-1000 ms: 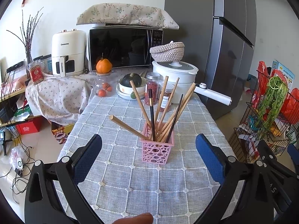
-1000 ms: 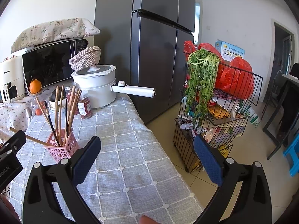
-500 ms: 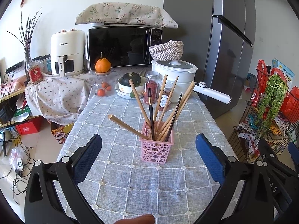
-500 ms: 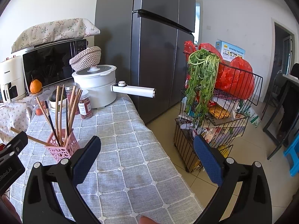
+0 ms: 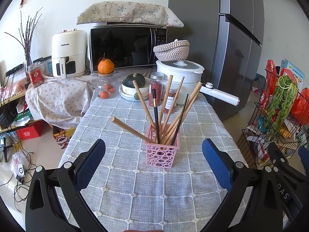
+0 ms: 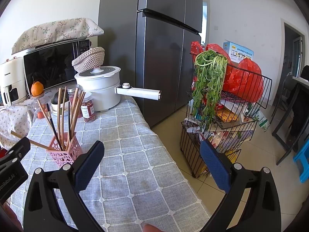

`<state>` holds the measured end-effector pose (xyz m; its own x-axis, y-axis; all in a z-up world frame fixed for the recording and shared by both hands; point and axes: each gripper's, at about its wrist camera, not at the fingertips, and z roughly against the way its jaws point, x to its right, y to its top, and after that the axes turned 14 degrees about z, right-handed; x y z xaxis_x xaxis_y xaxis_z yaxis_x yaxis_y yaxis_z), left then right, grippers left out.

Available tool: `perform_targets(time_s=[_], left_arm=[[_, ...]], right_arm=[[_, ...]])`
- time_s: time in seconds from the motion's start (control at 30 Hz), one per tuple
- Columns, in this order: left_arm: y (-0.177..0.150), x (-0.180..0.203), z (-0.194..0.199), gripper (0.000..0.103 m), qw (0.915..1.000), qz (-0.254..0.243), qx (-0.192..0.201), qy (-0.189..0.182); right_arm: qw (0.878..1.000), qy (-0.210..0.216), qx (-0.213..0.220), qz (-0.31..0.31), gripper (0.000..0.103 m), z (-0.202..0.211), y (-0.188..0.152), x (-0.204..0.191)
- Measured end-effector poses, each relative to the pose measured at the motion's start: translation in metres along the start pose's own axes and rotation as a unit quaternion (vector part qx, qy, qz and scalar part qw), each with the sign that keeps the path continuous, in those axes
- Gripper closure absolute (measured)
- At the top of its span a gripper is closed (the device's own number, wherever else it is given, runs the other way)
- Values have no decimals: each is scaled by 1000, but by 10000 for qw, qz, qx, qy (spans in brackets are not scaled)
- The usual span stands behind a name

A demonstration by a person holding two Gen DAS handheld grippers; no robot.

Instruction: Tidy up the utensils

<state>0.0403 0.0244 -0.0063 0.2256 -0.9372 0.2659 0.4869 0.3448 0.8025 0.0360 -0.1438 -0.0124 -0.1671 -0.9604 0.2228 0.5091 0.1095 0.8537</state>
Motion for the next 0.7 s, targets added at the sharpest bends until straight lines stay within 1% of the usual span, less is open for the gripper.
perform_targets(time_s=[0.03,0.2,0.27,0.43,0.53,0.7], left_arm=[[0,0,0,7,10000,3,0,-6],[-5,1,1,16,9999,-103,45,-36],[-8,1,2,17,9999,-145,43,-49],[-7,2,2,17,9997,-211,27,-96],[-3,4,1,11,9997,-244,7,-39],[-2,4,0,10,9997,-263,-19,-3]], right_arm=[[10000,-1,0,2,6,0,0,0],[10000,22,-43,-1,6,-1,0,1],[10000,19,-33,5,6,0,0,1],[10000,13,-35,-6,6,-1,-1,2],[10000,21,-39,-10,6,-2,-1,3],[10000,17,-48,-35,6,-3,-1,4]])
